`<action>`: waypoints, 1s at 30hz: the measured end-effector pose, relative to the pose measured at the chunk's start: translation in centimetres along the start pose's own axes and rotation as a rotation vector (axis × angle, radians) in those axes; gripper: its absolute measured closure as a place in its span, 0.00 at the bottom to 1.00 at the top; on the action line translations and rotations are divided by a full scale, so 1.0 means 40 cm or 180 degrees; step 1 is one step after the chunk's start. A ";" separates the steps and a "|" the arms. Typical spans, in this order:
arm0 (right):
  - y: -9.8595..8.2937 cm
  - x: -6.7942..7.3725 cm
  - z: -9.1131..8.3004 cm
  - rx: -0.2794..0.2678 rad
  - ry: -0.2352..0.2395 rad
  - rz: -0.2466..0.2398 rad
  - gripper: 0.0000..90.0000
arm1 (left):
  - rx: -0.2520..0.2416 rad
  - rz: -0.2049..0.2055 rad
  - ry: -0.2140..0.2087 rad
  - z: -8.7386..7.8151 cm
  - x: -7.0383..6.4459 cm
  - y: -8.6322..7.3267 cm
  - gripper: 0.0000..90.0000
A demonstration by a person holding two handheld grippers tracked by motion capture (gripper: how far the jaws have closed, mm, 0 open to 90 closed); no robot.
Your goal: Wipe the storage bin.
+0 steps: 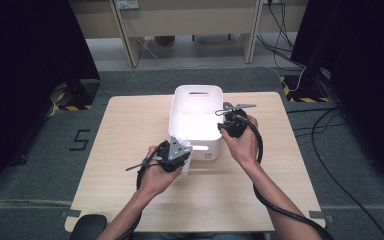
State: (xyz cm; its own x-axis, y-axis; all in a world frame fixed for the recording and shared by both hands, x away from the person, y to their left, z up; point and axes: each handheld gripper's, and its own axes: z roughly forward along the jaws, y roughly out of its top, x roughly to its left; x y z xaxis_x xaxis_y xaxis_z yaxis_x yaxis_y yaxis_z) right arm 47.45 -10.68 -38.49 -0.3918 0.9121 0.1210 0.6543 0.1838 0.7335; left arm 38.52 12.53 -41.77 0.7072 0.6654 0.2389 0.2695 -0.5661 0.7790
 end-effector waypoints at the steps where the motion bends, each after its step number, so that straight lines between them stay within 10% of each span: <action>1: 0.000 0.000 0.000 -0.0002 0.0001 0.0001 0.83 | 0.0003 -0.0003 0.0001 0.000 0.000 0.000 0.86; 30: 0.000 0.004 0.000 0.0001 0.0004 0.0002 0.82 | 0.0066 0.0092 -0.0085 0.025 -0.023 0.023 0.86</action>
State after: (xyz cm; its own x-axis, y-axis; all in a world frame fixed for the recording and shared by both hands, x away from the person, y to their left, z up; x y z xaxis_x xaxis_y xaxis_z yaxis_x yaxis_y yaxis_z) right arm 47.41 -10.54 -38.48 -0.3922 0.9117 0.1222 0.6548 0.1834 0.7332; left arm 38.77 10.91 -41.85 0.7320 0.6356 0.2453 0.2621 -0.5950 0.7597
